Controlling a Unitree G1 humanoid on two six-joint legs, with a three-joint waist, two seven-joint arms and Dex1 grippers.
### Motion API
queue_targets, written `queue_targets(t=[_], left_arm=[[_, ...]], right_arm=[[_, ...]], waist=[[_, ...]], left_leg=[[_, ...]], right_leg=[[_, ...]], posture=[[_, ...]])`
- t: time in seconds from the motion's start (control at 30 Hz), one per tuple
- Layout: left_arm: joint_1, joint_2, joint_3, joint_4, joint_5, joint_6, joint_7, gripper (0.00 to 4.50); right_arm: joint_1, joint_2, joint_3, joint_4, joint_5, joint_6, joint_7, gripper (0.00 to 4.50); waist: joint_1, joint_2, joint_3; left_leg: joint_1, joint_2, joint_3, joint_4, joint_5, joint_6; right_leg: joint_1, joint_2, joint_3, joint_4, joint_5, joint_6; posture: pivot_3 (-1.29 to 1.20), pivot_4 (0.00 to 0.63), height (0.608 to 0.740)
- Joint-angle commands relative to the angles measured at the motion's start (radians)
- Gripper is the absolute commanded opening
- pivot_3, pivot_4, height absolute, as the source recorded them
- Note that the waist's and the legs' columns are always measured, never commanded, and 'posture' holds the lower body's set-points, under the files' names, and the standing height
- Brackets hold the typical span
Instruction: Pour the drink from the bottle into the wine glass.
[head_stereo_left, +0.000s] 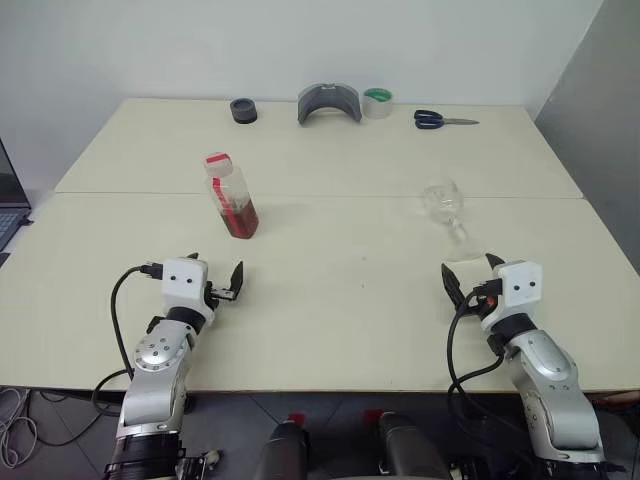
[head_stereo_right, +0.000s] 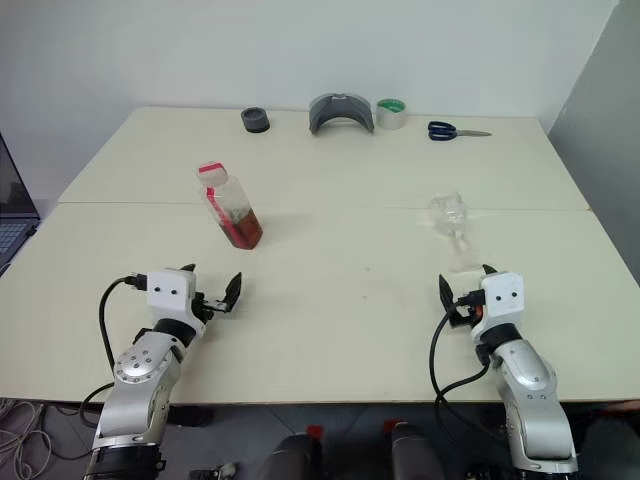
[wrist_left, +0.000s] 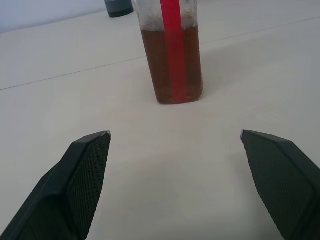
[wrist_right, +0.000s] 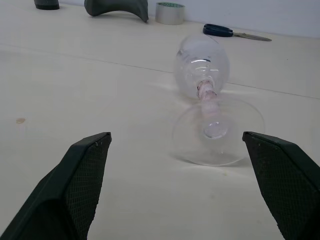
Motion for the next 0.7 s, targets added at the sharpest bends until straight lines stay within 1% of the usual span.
queue_targets(t=[0.03,0.7], left_arm=[[-0.01,0.007,-0.001,-0.043,0.0,-0.024,-0.003,4.48],[-0.014,0.016,-0.016,-0.047,0.013,-0.011,-0.015,4.48]], right_arm=[[-0.008,0.0,-0.017,-0.019,0.015,-0.012,-0.003,4.5],[0.0,-0.001,-0.009,-0.019,0.016,-0.017,0.009,4.5]], waist=[[0.0,0.0,0.0],[0.0,0.0,0.0]], left_leg=[[0.0,0.0,0.0,0.0,0.0,0.0],[0.0,0.0,0.0,0.0,0.0,0.0]], right_leg=[[0.0,0.0,0.0,0.0,0.0,0.0],[0.0,0.0,0.0,0.0,0.0,0.0]], posture=[[0.0,0.15,0.74],[0.0,0.15,0.74]])
